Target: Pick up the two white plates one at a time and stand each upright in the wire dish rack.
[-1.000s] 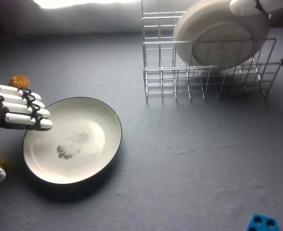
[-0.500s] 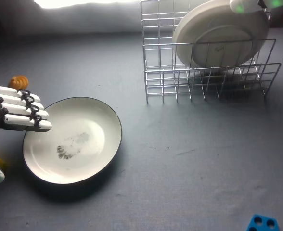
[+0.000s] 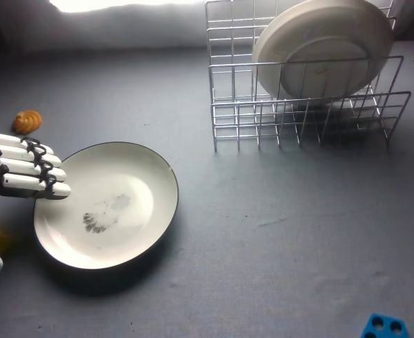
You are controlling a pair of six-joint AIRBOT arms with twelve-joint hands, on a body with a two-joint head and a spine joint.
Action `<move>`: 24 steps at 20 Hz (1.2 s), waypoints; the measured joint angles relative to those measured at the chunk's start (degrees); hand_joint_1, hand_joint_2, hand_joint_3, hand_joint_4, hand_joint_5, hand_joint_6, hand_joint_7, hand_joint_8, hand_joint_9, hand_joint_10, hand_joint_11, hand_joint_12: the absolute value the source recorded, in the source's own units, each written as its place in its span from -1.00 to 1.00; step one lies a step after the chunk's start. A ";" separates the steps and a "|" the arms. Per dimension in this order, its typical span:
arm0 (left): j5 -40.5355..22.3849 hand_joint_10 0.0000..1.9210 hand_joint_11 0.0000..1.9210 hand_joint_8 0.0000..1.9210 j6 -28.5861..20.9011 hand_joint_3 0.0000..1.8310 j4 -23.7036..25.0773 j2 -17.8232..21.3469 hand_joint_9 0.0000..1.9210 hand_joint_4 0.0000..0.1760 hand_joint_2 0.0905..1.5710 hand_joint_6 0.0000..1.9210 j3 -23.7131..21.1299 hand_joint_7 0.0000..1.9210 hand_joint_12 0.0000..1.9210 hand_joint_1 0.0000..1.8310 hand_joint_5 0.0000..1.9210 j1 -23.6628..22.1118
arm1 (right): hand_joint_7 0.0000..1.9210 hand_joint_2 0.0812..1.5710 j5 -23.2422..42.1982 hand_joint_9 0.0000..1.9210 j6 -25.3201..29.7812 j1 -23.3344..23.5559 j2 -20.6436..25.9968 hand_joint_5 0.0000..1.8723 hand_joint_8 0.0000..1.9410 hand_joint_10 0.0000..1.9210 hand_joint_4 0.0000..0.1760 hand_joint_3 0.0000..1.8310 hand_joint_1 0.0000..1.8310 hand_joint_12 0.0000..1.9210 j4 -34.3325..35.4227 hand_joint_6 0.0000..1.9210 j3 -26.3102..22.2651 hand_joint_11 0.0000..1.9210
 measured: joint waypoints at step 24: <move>1.09 -1.00 -1.00 -1.00 -1.07 -1.00 -2.32 -0.72 -1.00 -1.00 0.34 -1.00 -0.42 -1.00 -1.00 -1.00 -1.00 4.94 | -1.00 0.05 6.16 -1.00 -29.53 -2.27 -7.17 -1.00 -1.00 -1.00 -1.00 -1.00 0.19 -1.00 -24.28 -1.00 -16.98 -1.00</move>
